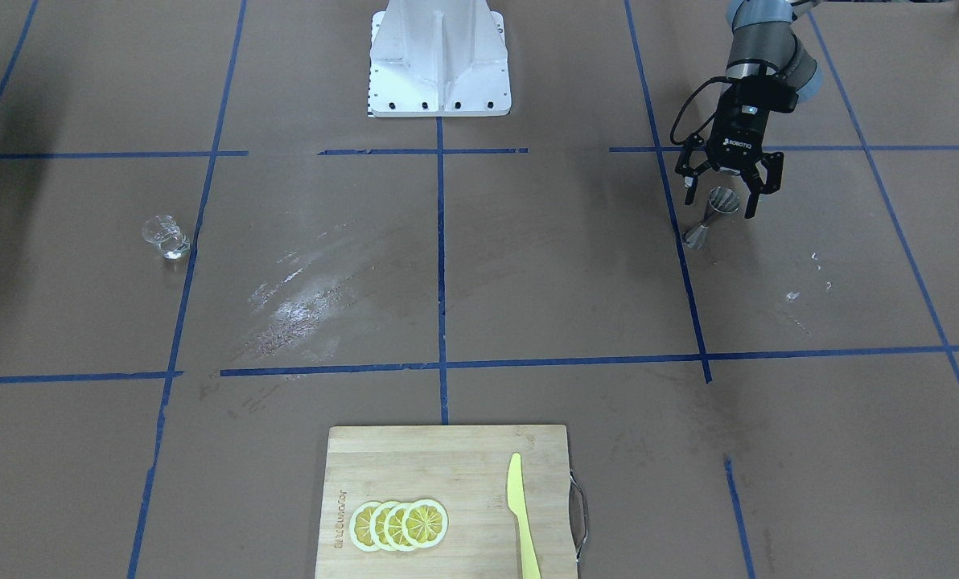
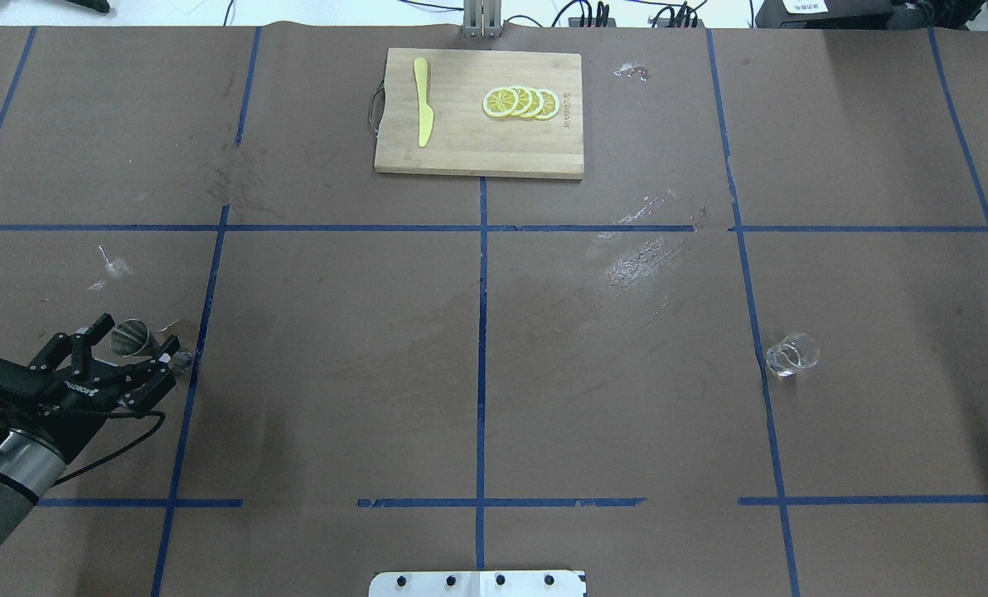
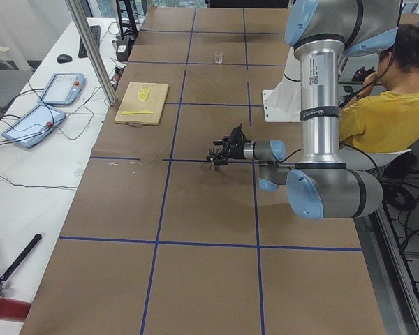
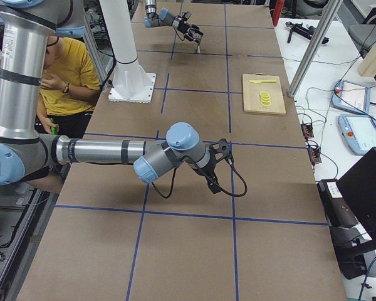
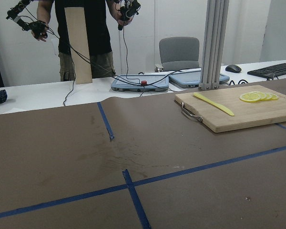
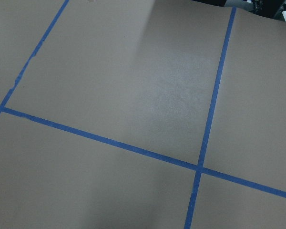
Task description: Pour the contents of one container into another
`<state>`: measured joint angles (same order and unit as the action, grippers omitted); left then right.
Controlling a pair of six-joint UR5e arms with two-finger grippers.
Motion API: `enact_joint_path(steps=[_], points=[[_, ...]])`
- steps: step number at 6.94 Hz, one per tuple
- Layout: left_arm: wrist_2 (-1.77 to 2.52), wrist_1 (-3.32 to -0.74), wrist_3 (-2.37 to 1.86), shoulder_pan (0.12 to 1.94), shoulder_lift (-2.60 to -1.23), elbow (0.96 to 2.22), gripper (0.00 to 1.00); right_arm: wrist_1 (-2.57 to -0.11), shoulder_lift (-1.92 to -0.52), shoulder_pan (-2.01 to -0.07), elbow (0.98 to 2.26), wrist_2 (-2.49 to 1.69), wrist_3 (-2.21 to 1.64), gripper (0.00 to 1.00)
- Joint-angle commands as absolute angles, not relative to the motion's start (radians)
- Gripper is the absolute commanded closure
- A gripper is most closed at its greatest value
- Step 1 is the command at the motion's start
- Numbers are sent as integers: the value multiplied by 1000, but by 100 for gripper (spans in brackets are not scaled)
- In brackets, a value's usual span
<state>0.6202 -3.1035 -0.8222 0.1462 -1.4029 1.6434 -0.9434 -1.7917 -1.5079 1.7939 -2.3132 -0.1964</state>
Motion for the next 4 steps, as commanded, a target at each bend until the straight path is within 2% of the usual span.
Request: enact_joint_path(steps=[1,3,4], points=[[614,-3103,-824,134,-1448,1579,7,-943,-1792,-1508,1793,-2312,-196,0],[614,-3103,-824,132,-1459,1546,14,-943,-1792,-1508,1792,-2312,-196,0],[615,-3105,-824,132,-1457,1540,35,-943,-1792,-1508,1792,-2312,-196,0]])
